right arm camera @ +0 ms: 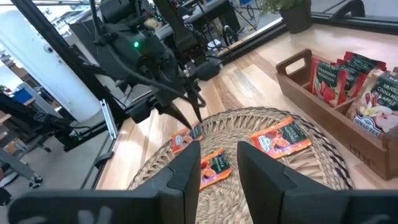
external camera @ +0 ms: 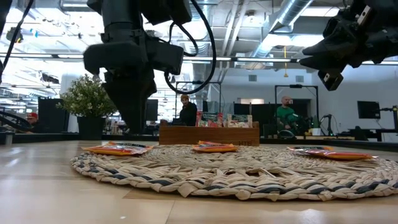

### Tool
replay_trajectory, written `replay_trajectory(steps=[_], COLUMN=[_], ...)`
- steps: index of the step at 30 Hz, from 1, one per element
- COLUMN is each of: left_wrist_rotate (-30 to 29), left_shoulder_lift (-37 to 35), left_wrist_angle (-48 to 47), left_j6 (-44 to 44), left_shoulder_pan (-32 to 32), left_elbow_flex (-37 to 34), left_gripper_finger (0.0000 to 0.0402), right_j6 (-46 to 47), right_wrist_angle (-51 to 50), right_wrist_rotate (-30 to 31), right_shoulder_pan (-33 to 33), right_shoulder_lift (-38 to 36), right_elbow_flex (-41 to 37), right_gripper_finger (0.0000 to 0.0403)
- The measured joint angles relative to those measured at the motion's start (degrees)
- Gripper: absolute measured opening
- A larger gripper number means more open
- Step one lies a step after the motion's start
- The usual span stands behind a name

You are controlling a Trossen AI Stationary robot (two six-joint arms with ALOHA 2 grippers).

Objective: Pick & Place Tea
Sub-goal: Put the orange tea bag into the left section of the wooden organizer

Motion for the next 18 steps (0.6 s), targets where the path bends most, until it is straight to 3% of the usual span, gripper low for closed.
replay_trajectory(steps=[18], left_wrist_rotate=[2.94], left_shoulder_lift=[3.0], left_wrist_angle=[-1.05], left_j6=[1.31], left_shoulder_pan=[0.9], left_elbow_flex=[0.05], left_gripper_finger=[0.0108], right_j6=[0.01], right_wrist_angle=[-1.44], right_wrist_rotate=[-0.04], right_shoulder_pan=[0.0], right_shoulder_lift=[-0.02], right_elbow_flex=[0.02], right_gripper_finger=[0.0098])
